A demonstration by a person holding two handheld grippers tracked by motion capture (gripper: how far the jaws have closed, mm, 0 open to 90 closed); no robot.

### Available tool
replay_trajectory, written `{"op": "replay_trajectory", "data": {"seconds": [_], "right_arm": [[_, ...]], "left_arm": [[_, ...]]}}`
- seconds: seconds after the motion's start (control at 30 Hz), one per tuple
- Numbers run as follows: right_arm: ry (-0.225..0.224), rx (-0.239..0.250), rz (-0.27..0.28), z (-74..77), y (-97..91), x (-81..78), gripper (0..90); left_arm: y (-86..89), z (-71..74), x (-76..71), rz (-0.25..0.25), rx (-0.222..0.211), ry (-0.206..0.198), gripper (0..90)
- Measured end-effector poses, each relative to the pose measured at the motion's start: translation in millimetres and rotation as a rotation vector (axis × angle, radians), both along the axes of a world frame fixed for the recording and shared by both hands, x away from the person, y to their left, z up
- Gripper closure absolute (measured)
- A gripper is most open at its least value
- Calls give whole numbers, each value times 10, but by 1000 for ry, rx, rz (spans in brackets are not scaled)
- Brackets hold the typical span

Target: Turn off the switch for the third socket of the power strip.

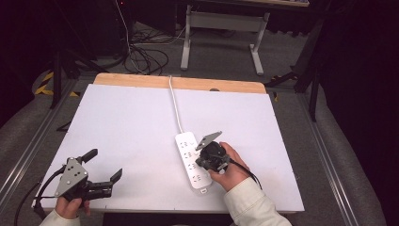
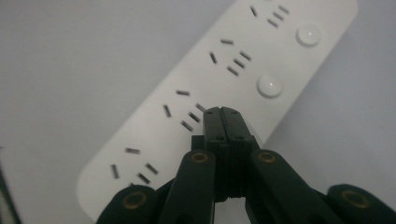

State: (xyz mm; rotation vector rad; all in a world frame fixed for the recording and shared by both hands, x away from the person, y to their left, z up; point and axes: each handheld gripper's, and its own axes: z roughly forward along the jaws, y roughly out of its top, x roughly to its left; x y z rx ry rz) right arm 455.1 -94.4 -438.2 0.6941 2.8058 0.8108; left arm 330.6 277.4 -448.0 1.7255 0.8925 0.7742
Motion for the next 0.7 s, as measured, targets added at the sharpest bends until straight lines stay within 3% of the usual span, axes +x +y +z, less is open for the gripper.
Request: {"op": "replay_trajectory", "data": {"seconds": [0.07, 0.17, 0.27, 0.7], "right_arm": [[-34, -2, 5, -2, 7, -24, 900], [-66, 43, 14, 36, -8, -51, 900], [-76, 73, 8, 85, -30, -68, 900], [-128, 112, -7, 220, -66, -133, 847]], "left_arm": [[1, -2, 3, -1, -5, 4, 21], [0, -1, 3, -1, -5, 4, 21], [-1, 1, 0, -1, -2, 0, 21], [-3, -2, 3, -1, -6, 4, 21]]}}
